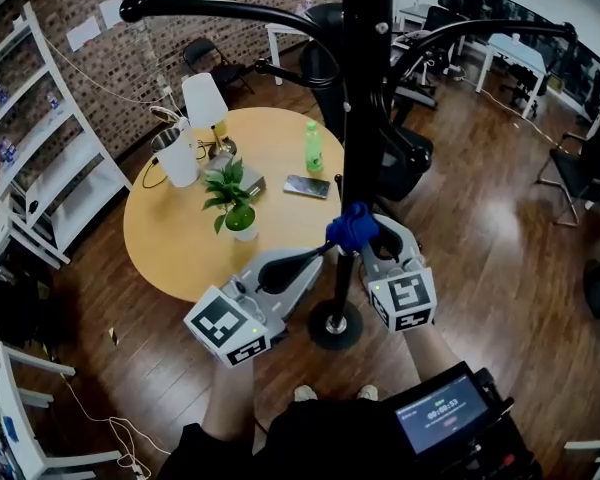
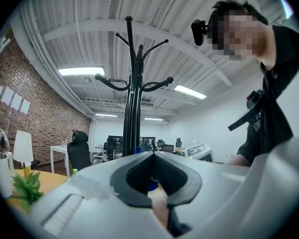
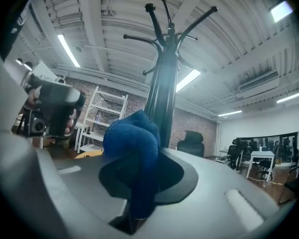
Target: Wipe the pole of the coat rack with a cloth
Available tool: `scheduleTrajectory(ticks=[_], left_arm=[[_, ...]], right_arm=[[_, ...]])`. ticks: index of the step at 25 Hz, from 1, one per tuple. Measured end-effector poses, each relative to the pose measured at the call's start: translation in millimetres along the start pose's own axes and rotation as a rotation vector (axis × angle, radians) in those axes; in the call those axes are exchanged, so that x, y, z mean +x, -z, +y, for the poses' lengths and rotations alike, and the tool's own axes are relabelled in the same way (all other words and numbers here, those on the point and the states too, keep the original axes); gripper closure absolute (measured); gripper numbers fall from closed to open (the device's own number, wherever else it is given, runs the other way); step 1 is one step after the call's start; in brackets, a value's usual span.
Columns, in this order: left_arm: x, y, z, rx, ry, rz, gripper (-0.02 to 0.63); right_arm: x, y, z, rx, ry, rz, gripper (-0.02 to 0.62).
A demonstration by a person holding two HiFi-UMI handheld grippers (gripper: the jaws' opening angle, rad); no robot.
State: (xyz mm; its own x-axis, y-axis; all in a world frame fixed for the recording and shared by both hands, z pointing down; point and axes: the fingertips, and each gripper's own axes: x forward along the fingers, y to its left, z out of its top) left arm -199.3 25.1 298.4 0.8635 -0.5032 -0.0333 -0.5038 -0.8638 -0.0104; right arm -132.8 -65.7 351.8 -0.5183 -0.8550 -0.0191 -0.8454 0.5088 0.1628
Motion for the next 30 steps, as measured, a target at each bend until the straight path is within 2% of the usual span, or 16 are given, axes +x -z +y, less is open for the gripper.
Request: scheduleTrajectory(ticks=[10,14,16,18,24,30], left_arm=[[-5.6,0.1,3.3,0.007,-0.018,0.011,0.606],[-3.1,-1.9,4.8,0.015,-0.015,0.01,0.606],[-0.8,-4.0,5.4,0.023,-0.011,0.008,0.606],[3.3,-7.4,6.0,0.035,-0.004,0.005,0.606],[17.2,-22.2,10.1,0.076,0.018,-0.014,0.606],[23.4,-38.8,17.7,0.11,0.025,-0.051,0.606]], right_arm=[[2.2,108.5,19.6,0.0,-0.025,0.285,0.543],[1.3,119.1,22.3,-0.022,-0.047,0.353,0.543],[0.2,102.7,23.9,-0.036,-0.045,0.316,0.545],[-0.3,72.6,23.2,-0.036,-0.033,0.226,0.544],[-0.2,-31.6,2.7,-0.036,-0.015,-0.013,0.543],[-1.5,-140.6,-16.5,-0.084,-0.013,-0.247,0.543]])
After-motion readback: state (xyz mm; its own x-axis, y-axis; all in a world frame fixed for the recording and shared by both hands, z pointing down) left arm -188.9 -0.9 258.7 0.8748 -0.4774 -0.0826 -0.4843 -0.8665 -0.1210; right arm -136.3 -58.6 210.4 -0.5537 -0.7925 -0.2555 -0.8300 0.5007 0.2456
